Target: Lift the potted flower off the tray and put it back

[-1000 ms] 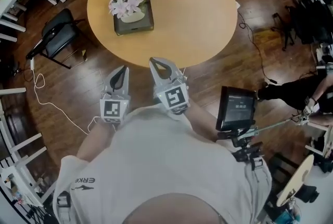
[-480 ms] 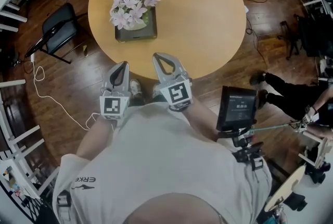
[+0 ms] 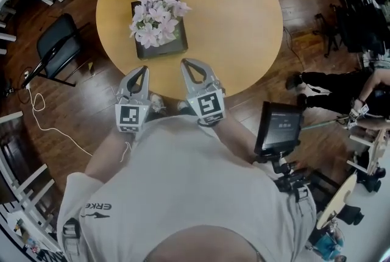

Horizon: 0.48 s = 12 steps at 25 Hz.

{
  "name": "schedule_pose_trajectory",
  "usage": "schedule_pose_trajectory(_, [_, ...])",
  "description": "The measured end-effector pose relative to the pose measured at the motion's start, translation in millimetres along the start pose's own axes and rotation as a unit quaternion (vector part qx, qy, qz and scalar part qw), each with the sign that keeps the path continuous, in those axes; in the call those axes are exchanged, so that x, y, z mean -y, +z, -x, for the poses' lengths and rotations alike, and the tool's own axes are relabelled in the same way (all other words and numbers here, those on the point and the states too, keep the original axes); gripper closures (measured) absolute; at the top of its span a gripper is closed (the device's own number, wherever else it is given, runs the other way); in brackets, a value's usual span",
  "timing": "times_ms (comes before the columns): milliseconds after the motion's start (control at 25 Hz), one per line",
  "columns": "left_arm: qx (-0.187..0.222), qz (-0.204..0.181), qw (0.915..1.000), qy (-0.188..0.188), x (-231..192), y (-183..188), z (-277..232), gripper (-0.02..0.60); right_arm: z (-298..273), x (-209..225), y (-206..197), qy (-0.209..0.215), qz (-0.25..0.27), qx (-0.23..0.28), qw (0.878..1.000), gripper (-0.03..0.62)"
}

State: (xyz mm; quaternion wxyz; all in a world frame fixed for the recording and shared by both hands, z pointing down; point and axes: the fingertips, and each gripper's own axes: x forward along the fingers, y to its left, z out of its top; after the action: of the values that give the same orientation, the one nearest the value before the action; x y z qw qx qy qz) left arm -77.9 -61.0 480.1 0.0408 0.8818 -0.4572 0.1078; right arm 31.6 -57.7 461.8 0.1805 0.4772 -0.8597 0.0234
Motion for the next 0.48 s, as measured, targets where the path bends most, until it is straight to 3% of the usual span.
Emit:
schedule_pose_trajectory(400, [-0.028, -0.066, 0.9965, -0.043, -24.6, -29.7, -35.4, 0.577, -19.2, 9.4, -11.4, -0.014, 0.002, -0.035, 0.999, 0.58])
schedule_pose_trajectory(480, [-0.04, -0.079, 0.9948, -0.049, -30.3, -40.3, -49.5, 0.546, -24.8, 14.5, -16.1, -0.009, 0.003, -0.041, 0.999, 0.58])
